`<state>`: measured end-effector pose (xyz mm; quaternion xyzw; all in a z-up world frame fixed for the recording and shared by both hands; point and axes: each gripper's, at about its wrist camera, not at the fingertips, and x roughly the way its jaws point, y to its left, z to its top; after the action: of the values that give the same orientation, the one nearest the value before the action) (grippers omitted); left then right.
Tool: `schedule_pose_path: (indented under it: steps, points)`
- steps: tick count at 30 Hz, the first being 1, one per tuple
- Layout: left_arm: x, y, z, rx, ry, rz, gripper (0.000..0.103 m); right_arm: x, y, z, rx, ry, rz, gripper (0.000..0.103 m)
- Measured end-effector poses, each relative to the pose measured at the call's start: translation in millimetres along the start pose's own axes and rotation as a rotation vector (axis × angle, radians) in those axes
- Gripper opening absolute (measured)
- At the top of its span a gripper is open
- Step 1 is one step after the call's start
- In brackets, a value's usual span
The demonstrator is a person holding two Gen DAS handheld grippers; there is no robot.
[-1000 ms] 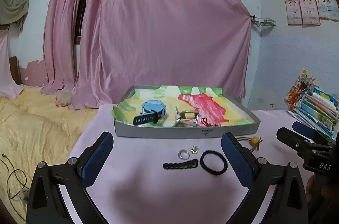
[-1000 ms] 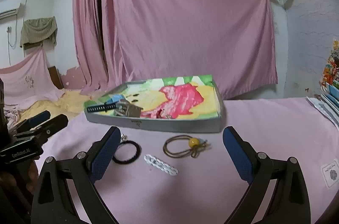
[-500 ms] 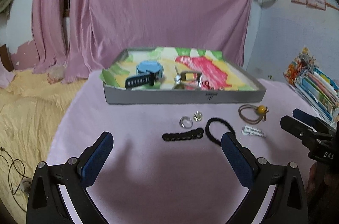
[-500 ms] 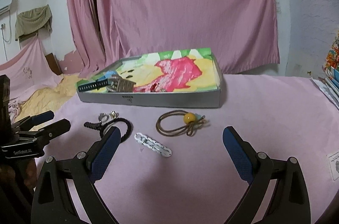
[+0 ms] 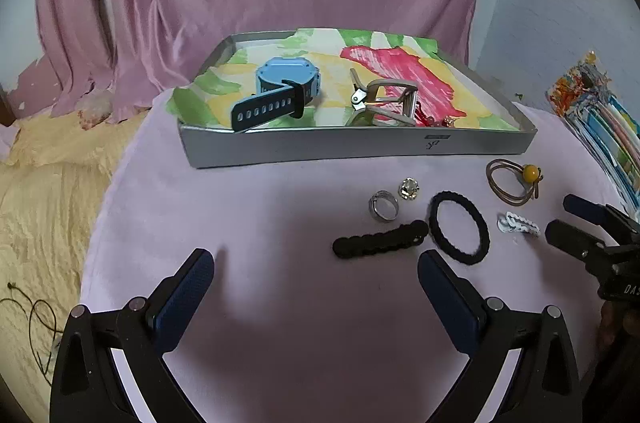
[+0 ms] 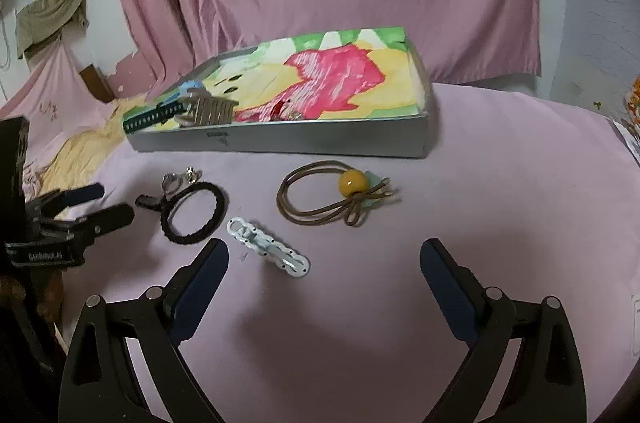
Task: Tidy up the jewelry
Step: 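Withdraw both grippers from the tray toward the remaining items, then grasp the black beaded stick with the left gripper while the right gripper grasps the white chain hair clip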
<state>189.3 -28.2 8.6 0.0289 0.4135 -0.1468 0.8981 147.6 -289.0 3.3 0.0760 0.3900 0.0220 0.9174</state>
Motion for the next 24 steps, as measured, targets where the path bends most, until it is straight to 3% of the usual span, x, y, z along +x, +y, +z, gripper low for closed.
schedule_pose_path:
  steps: [1,3,13,16,20,24]
  points:
    - [1.3,-0.1,1.3,0.006,0.003,-0.003,0.102,1.8,3.1,-0.1,-0.013,0.008,0.001,0.086]
    - [3.8,-1.6,3.9,0.023,0.008,-0.007,0.102,5.8,6.8,0.1,-0.034,0.027,0.008,0.068]
    - [18.2,-15.2,12.2,0.124,0.063,-0.057,0.088,10.1,16.4,4.7,-0.074,0.056,0.069,0.058]
    - [19.1,-18.9,12.8,0.148,0.070,-0.063,0.085,12.8,17.6,7.0,-0.072,0.055,0.089,0.049]
    - [16.5,-21.6,12.0,0.174,0.059,-0.064,0.070,13.8,17.2,5.9,-0.065,0.054,0.108,0.031]
    - [13.9,-23.6,10.2,0.189,0.048,-0.073,0.053,12.1,17.9,2.0,-0.059,0.048,0.120,0.029]
